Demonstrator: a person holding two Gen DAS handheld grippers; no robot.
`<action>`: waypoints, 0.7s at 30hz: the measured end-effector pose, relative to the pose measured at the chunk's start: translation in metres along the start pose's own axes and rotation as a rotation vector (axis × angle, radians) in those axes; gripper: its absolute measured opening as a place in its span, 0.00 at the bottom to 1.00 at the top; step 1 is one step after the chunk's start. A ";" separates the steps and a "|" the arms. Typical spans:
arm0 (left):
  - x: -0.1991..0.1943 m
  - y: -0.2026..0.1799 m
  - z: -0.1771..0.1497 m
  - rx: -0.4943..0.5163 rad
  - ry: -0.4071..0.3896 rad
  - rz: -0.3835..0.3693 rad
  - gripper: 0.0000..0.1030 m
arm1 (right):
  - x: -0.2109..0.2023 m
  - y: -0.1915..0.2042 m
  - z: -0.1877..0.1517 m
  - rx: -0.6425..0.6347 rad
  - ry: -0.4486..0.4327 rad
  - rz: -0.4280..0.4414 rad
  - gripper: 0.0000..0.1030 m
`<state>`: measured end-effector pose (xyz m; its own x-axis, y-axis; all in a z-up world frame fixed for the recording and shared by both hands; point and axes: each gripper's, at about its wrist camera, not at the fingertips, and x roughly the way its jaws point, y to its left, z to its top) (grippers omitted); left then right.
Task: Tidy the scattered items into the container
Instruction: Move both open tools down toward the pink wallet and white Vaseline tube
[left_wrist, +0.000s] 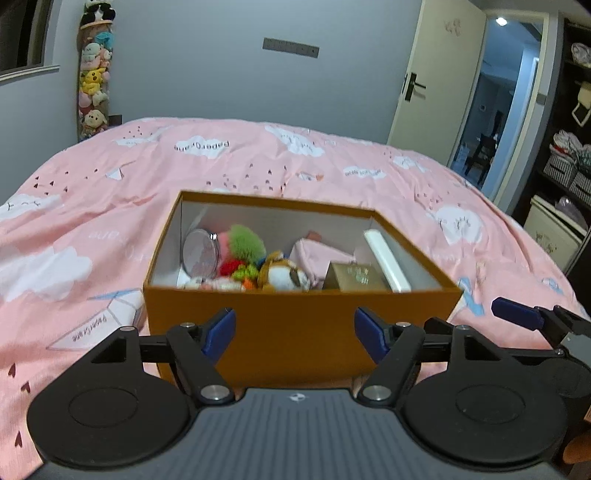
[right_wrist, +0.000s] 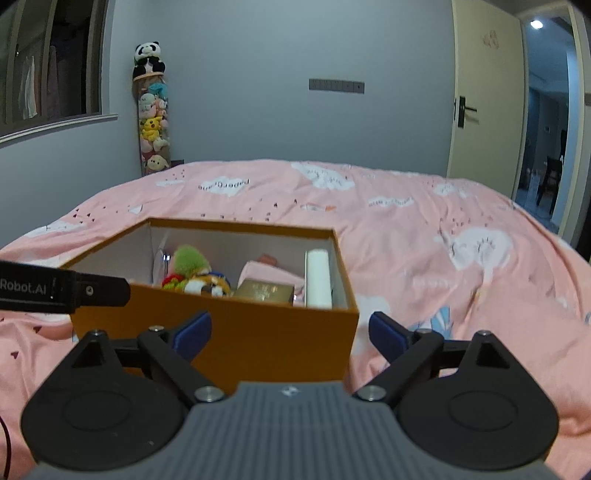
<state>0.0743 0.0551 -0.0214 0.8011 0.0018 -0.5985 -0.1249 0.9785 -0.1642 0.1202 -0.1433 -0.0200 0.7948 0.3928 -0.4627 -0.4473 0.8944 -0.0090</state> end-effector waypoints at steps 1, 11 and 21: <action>0.001 0.001 -0.004 -0.001 0.007 0.005 0.81 | 0.000 0.000 -0.003 -0.001 0.010 0.002 0.91; 0.003 0.011 -0.029 0.000 0.074 0.017 0.81 | 0.004 0.002 -0.029 0.023 0.099 0.022 0.91; 0.013 0.021 -0.052 0.038 0.237 -0.027 0.81 | 0.013 -0.012 -0.048 0.096 0.211 0.038 0.91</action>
<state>0.0509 0.0651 -0.0735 0.6432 -0.0685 -0.7626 -0.0796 0.9846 -0.1556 0.1159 -0.1589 -0.0683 0.6701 0.3821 -0.6364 -0.4261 0.9000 0.0917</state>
